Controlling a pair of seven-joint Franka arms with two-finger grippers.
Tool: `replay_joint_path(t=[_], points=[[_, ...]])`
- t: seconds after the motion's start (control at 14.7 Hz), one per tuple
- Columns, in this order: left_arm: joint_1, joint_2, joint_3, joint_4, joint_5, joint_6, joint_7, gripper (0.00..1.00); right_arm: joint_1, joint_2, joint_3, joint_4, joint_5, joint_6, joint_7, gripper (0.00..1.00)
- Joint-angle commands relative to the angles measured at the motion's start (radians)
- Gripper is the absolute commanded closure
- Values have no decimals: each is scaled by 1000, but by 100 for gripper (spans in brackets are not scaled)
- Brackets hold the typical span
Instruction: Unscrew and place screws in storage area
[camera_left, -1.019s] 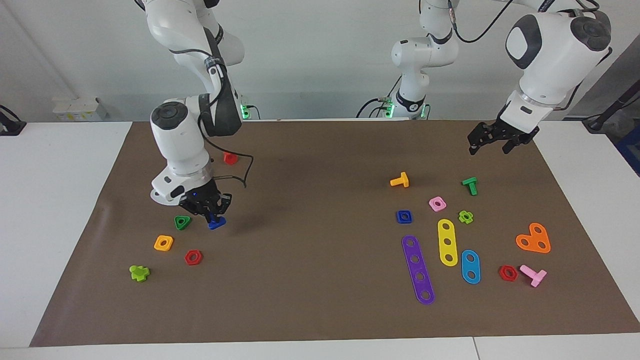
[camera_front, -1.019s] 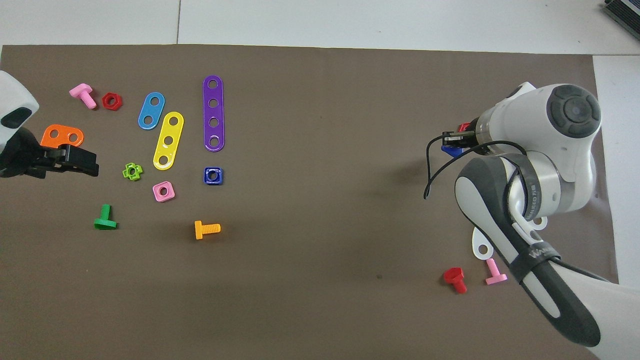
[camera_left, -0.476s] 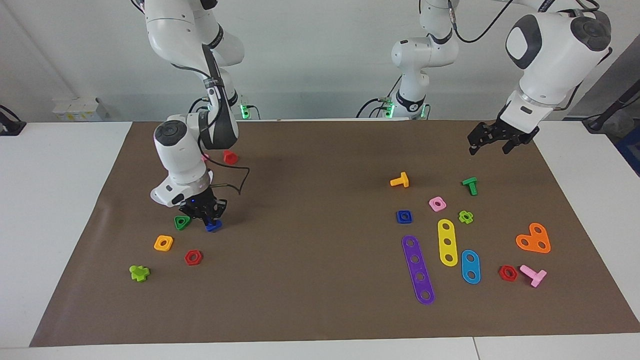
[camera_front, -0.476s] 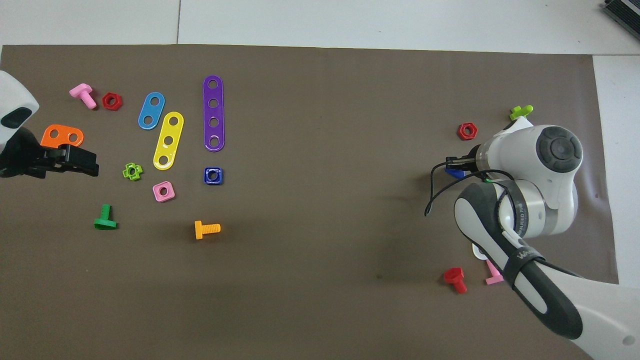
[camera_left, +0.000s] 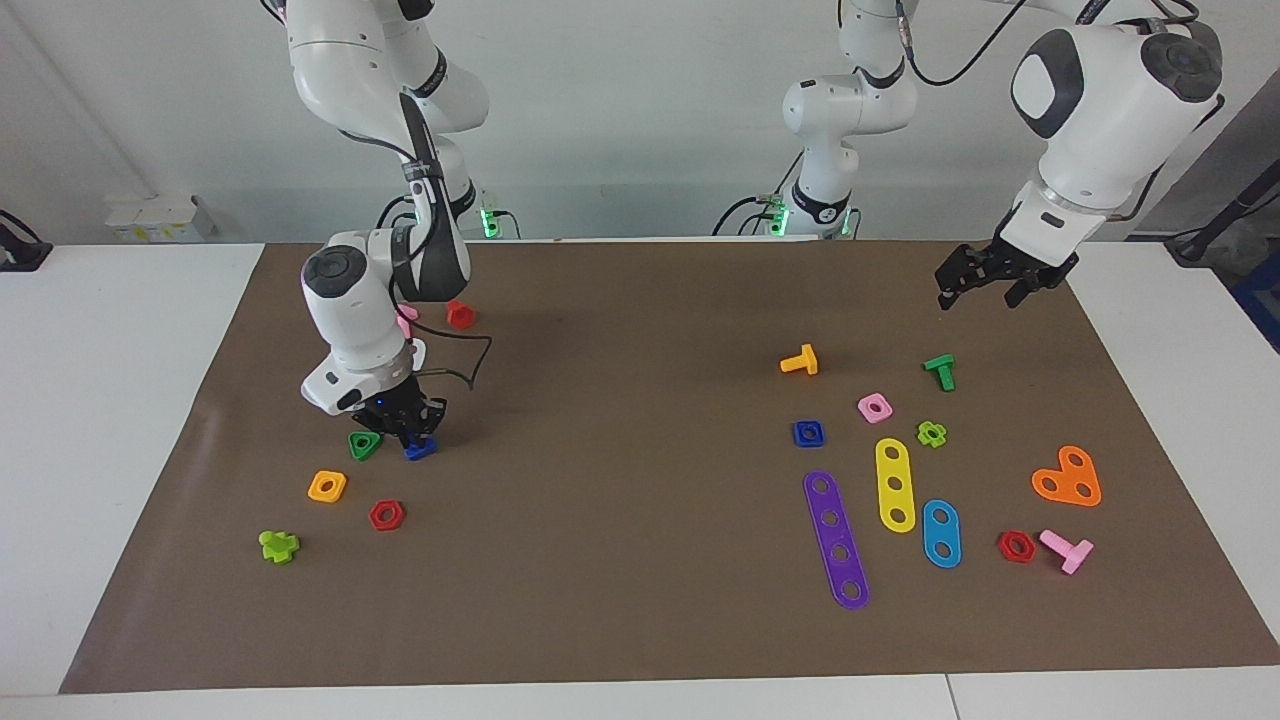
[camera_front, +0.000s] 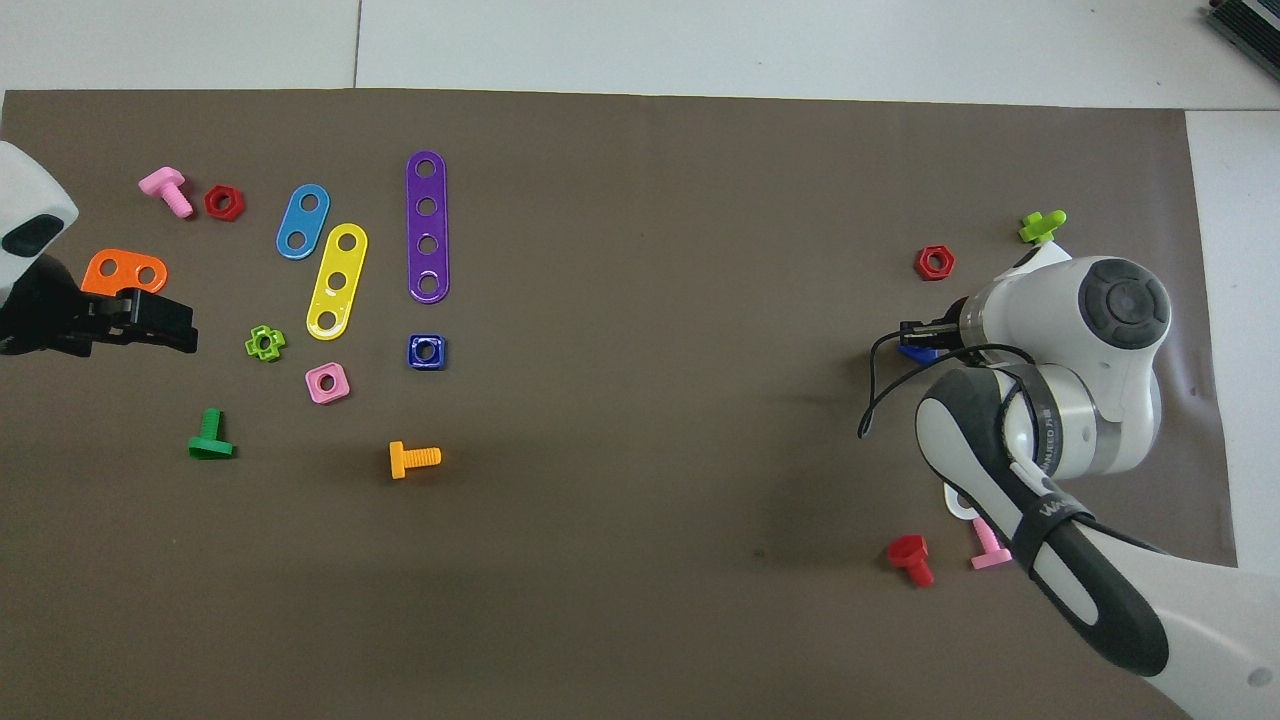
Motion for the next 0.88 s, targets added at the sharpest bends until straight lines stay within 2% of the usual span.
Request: replay_joint_path(t=[0.0,0.2,0.54,0.82], points=[[10,-32,-4,-38,-5,20,10,0,-1,-13,-4,-5,29,22,0,0],[10,-32,-3,-38,-5,20,10,0,-2,-42,-3,85,29,-73,48,0],[10,-32,-3,-38,-5,20,10,0,-44,-94,-3,338,28,-430,77,0],[10,-32,-4,-38,-5,20,10,0,-67,-235,-4,366,14,-595,76,0]])
